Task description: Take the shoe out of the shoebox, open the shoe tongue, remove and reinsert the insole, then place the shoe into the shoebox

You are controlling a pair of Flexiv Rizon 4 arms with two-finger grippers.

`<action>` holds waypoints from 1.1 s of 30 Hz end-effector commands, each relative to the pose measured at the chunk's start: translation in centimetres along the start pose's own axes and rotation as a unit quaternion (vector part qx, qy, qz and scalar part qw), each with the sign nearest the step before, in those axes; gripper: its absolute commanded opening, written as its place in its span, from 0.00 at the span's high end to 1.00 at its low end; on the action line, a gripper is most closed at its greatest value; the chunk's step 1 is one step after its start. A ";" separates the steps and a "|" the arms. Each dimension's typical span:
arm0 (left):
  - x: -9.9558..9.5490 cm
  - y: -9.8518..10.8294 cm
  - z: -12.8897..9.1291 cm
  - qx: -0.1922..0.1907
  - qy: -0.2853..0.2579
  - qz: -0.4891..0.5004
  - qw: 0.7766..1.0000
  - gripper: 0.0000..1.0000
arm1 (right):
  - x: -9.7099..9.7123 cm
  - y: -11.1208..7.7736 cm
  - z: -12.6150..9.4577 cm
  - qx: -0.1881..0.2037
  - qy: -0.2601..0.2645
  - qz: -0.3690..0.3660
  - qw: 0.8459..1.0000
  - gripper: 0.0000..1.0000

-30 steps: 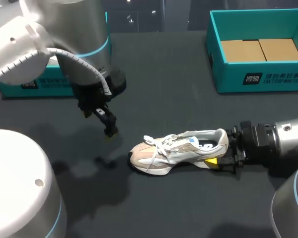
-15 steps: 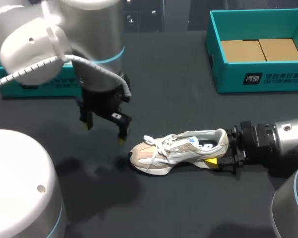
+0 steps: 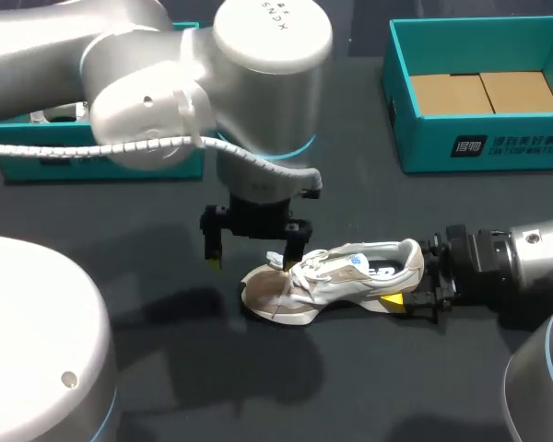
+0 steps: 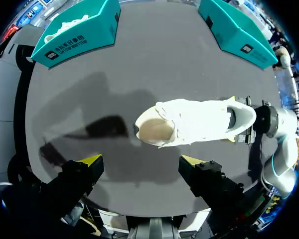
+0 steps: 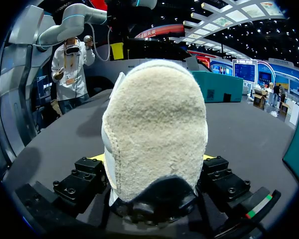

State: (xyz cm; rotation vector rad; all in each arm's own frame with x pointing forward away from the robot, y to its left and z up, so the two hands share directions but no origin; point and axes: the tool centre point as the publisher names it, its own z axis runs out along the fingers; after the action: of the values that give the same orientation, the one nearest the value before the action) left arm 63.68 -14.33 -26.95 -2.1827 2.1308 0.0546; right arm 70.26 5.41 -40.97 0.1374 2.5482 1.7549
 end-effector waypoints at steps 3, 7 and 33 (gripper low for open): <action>1.8 0.0 0.4 0.001 -0.013 -0.034 0.999 0.00 | 0.0 0.1 0.1 0.002 0.000 0.000 1.000 1.00; 1.8 0.0 0.4 0.001 -0.013 -0.034 0.999 0.00 | 0.0 0.1 0.1 0.002 0.000 0.000 1.000 1.00; 9.8 -1.1 -0.4 0.004 -0.031 -0.088 0.996 0.00 | 0.0 0.1 0.1 0.002 0.000 0.000 1.000 1.00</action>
State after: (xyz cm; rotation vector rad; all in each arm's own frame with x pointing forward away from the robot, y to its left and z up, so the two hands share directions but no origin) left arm 65.64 -22.22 -27.21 -2.1906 2.1810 -0.0046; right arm 70.26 5.41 -40.96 0.1374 2.5483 1.7550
